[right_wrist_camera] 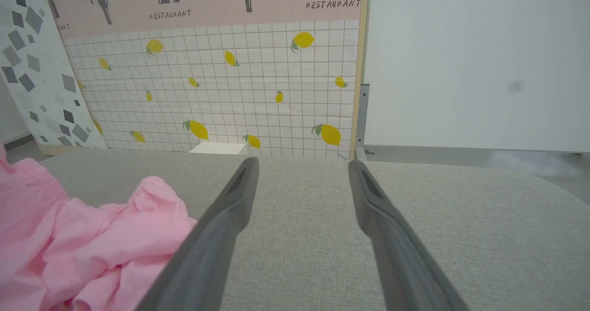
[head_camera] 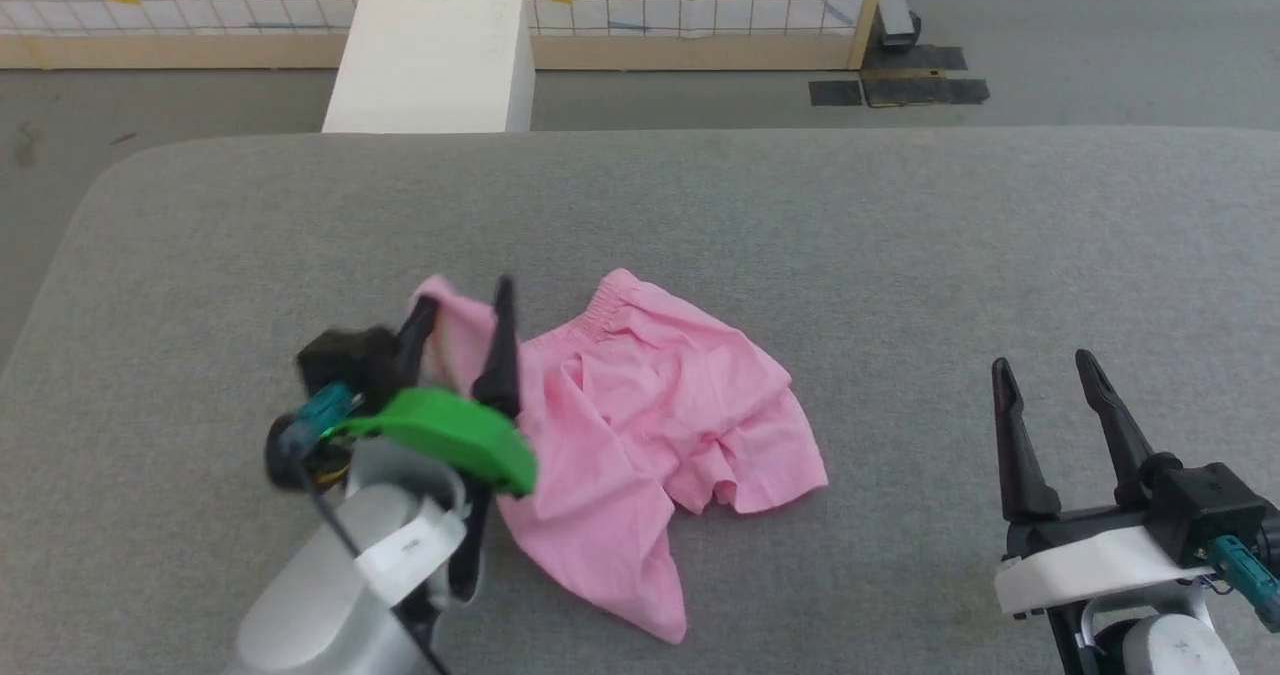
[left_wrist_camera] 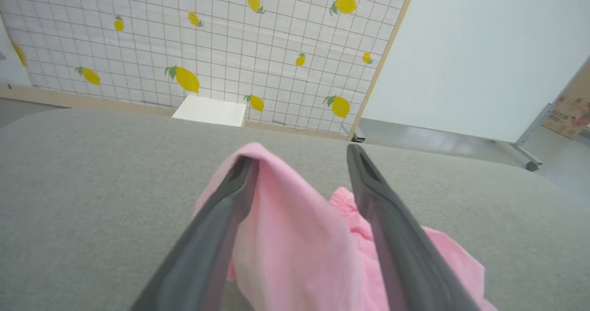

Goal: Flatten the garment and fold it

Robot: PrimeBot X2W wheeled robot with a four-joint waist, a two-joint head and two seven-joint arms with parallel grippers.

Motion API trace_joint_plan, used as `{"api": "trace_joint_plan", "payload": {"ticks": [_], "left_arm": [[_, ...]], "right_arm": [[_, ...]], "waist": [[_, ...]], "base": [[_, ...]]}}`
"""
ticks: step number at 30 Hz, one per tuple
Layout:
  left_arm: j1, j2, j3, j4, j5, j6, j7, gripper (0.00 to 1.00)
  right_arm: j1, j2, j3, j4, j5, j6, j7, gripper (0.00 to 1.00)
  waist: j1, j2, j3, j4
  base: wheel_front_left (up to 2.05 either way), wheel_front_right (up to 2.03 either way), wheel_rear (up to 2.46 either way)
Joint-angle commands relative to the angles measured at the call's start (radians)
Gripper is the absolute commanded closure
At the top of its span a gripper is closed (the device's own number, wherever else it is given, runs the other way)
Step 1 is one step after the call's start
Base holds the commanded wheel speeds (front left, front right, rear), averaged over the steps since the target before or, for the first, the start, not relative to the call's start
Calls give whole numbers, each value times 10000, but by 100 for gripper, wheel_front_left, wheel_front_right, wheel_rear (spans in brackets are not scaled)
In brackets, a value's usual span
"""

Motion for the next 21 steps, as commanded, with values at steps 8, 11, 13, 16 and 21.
{"api": "trace_joint_plan", "payload": {"ticks": [8,11,13,16,21], "left_arm": [[-2273,-863,-749,2020,401,-505,990,0],[-2528,-1064,-799,2574,240,-661,1246,0],[-2529,-1102,-947,2885,164,-711,1651,0],[-2432,-1088,-991,3069,18,-576,2126,0],[-1939,-812,-1422,2843,-260,-245,3924,0]], "right_arm": [[-405,3,166,30,171,-15,-49,0],[-418,3,43,35,275,-15,-49,0],[-359,3,-44,68,285,-15,-49,0],[-269,3,-135,88,306,-15,-49,0],[-141,3,-346,36,305,-15,-49,0]], "waist": [[0,0,420,-863],[0,0,472,-1107],[0,0,455,-1168],[0,0,405,-1186],[0,0,260,-886]], "base": [[0,0,0],[0,0,0],[0,0,0],[0,0,0],[0,0,0]]}}
